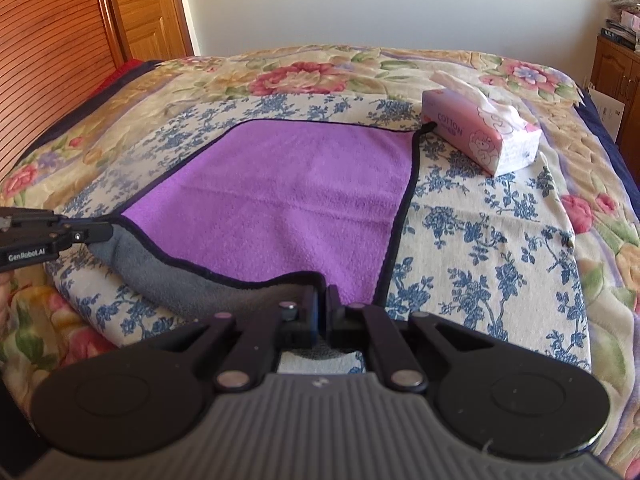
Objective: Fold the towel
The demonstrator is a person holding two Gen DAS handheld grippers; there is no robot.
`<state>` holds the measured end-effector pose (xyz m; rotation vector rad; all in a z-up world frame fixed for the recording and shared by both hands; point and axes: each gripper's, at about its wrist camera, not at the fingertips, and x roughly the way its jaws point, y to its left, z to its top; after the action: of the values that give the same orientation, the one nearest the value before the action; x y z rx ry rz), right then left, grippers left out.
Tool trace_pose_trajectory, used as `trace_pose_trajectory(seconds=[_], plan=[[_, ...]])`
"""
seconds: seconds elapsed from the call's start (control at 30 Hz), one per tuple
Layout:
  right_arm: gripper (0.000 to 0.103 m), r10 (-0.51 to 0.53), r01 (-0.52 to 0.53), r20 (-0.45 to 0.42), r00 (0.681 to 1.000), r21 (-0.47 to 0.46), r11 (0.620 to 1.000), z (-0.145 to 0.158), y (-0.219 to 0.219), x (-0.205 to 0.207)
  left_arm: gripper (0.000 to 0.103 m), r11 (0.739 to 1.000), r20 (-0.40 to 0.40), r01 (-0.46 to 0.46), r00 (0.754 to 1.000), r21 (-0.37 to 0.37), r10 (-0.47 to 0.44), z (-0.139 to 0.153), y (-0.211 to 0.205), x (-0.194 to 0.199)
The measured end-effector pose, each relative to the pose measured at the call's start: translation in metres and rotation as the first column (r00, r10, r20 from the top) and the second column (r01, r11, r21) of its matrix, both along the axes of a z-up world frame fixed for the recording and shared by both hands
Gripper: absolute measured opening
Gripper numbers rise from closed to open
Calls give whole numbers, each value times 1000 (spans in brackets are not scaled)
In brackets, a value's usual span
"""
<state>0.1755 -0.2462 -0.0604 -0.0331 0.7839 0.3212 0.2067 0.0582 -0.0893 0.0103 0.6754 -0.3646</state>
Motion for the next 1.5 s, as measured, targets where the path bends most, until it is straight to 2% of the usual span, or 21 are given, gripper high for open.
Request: trace_pose_trajectory(seconds=[0.2, 0.47, 0.57, 0.67, 0.73, 1.3, 1.5], plan=[[4, 14, -13, 16, 1000, -19, 1000, 7, 5, 0, 7, 1000, 21, 6, 1000, 25, -7, 6, -3, -5], [4, 12, -12, 11, 1000, -34, 999, 6, 6, 1, 8, 997, 7, -2, 1000, 75, 1, -2, -1, -1], [4, 9, -9, 10, 1000, -33, 999, 5, 5, 1, 15, 996, 4, -1, 1000, 85, 1, -4, -1, 0], [4, 8, -8, 10, 1000, -34, 999, 4, 5, 2, 15, 996, -4, 17, 1000, 84, -16, -6, -3, 2], [4, 7, -6, 11, 1000, -33, 999, 4, 5, 2, 7, 996, 0, 26, 1000, 81, -26, -5, -4, 1], [4, -35, 36, 63, 997, -11, 999, 14, -6, 20, 6, 1000, 63, -18, 998, 5, 18, 17, 3, 22], [4, -36, 37, 76, 996, -14, 999, 19, -9, 30, 6, 1000, 78, 2, 997, 16, -3, 24, -2, 31]])
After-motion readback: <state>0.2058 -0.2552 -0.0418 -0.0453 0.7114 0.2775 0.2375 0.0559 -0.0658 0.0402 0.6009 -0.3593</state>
